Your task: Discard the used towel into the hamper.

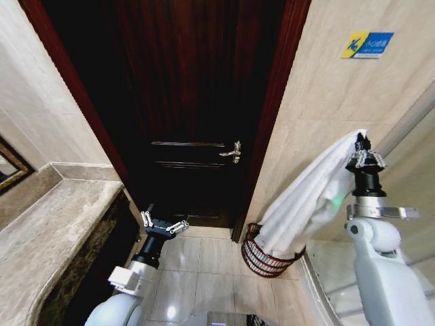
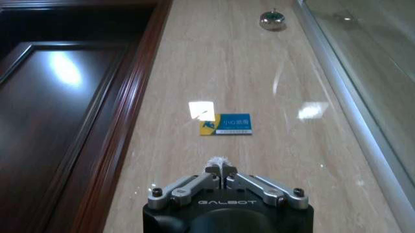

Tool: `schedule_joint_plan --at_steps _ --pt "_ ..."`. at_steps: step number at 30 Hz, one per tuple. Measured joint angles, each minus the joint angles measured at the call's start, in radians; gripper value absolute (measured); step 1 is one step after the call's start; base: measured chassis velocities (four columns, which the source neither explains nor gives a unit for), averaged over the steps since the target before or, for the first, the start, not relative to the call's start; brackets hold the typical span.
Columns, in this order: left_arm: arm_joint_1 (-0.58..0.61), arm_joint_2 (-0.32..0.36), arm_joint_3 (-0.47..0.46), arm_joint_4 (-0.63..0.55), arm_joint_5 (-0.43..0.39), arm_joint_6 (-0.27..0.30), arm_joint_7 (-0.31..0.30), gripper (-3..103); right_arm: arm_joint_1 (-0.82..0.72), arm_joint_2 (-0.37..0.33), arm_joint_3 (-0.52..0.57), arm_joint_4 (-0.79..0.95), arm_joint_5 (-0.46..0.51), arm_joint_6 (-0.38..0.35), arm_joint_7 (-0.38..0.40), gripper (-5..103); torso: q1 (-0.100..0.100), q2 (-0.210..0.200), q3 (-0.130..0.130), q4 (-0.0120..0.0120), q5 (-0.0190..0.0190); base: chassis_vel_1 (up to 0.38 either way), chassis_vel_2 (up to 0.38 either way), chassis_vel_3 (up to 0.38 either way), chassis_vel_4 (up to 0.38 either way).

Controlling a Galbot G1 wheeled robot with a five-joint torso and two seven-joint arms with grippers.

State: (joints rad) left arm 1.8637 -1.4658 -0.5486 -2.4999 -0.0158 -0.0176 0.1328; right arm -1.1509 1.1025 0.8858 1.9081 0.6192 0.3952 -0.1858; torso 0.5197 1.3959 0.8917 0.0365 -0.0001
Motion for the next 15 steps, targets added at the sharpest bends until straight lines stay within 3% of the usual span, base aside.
schedule_joint_plan --at_steps 15 --pt "0.0 0.0 0.0 0.0 0.0 0.0 0.0 100 0.043 0.007 -0.047 -0.093 0.003 0.011 0.002 1 0.0 0.0 0.0 0.0001 0.0 0.0 0.0 0.0 0.0"
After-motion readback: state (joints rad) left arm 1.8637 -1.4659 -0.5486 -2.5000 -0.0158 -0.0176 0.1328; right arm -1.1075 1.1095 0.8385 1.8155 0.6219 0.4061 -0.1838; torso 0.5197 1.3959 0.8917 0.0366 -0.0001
